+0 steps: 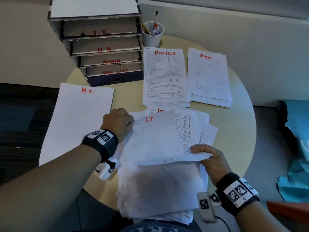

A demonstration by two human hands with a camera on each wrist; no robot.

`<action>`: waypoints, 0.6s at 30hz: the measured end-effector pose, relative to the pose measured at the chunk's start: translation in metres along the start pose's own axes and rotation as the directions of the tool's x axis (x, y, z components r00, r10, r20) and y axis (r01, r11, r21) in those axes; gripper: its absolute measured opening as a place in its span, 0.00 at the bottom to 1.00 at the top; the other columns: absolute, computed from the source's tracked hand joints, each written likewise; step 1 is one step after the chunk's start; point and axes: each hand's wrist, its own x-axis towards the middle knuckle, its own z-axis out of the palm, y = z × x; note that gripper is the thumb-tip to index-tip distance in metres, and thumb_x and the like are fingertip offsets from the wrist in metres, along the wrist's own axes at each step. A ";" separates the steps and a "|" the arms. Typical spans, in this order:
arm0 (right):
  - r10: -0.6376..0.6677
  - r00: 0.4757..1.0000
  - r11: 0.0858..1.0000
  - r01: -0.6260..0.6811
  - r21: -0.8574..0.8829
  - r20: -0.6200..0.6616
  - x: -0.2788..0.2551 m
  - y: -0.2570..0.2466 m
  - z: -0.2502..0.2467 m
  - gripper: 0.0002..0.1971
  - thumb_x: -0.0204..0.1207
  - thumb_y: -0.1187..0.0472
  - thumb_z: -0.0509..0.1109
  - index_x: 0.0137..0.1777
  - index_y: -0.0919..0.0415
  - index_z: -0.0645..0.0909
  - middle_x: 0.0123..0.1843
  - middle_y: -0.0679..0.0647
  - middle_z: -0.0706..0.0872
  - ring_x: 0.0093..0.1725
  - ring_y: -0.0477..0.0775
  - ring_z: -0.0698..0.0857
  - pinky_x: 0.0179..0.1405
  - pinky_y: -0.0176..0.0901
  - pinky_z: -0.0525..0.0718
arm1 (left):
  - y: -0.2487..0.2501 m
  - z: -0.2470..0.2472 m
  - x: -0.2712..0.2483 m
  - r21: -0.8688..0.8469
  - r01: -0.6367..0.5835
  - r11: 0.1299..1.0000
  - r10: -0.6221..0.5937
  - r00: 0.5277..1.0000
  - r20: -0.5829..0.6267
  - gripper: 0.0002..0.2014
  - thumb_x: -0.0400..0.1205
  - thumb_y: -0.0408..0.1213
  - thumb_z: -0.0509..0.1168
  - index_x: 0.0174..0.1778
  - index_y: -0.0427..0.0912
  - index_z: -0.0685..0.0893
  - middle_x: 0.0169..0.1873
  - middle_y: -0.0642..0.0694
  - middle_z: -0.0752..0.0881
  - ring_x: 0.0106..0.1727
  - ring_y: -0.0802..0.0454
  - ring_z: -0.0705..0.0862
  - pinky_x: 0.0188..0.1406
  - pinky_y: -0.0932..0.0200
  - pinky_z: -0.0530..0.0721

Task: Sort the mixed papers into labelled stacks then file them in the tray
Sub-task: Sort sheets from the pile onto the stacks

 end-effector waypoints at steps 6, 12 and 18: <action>-0.097 0.995 0.993 0.097 -0.060 0.009 0.006 -0.004 0.006 0.16 0.68 0.83 0.75 0.35 0.60 0.90 0.70 0.49 0.85 0.66 0.49 0.84 0.67 0.50 0.81 | 0.028 -0.028 -0.013 -0.302 -0.360 0.883 0.368 0.929 -0.033 0.15 0.82 0.49 0.60 0.50 0.48 0.90 0.44 0.54 0.89 0.46 0.55 0.82 0.46 0.60 0.78; -0.047 0.993 0.993 0.036 -0.110 -0.108 0.008 -0.012 0.010 0.14 0.73 0.76 0.75 0.38 0.55 0.91 0.34 0.41 0.91 0.34 0.38 0.87 0.35 0.27 0.83 | 0.060 -0.026 0.003 -0.802 0.188 0.567 -0.057 0.980 0.189 0.07 0.84 0.42 0.68 0.56 0.51 0.89 0.52 0.56 0.89 0.48 0.63 0.85 0.50 0.71 0.80; 0.083 0.975 0.982 -0.115 -0.151 -0.205 0.006 0.015 -0.008 0.11 0.74 0.77 0.73 0.41 0.61 0.89 0.35 0.50 0.91 0.33 0.46 0.86 0.31 0.27 0.81 | 0.057 0.037 0.030 -0.284 0.398 0.872 -0.293 0.891 0.347 0.30 0.75 0.56 0.67 0.71 0.48 0.73 0.60 0.46 0.84 0.56 0.42 0.83 0.55 0.51 0.83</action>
